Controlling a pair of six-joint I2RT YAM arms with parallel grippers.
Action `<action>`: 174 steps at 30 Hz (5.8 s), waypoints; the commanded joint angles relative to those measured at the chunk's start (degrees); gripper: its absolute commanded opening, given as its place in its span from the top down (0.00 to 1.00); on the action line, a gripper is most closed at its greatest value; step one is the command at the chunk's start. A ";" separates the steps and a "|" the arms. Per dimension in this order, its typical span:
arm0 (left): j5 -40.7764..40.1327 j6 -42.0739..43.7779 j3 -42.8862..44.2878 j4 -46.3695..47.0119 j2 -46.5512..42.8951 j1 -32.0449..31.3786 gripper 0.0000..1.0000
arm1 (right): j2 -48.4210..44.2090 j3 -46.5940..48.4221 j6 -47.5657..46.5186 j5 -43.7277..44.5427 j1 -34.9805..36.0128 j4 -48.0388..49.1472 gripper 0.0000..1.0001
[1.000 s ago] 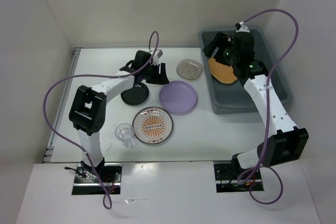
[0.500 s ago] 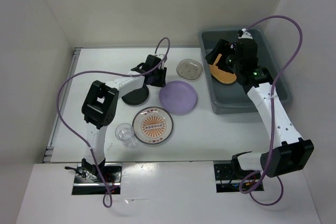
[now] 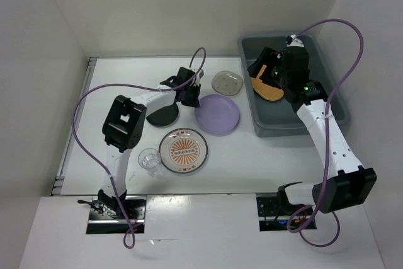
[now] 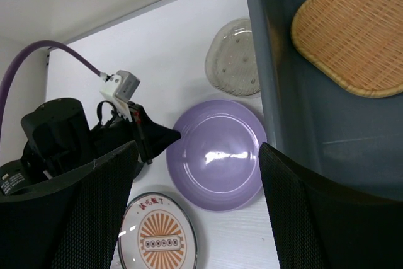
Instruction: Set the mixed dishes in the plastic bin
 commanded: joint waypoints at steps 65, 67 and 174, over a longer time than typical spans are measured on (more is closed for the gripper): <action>16.37 -5.41 7.42 -8.17 -16.17 7.43 1.00 | 17.47 0.52 -5.61 -9.02 6.88 5.13 0.73; 16.98 -5.41 7.94 -8.17 -15.55 7.43 1.00 | 17.48 0.52 -6.14 -8.41 6.88 5.13 0.87; 3.45 -1.98 -22.99 -7.56 -26.10 18.76 0.00 | 27.04 -21.64 1.16 -20.36 29.03 12.42 0.36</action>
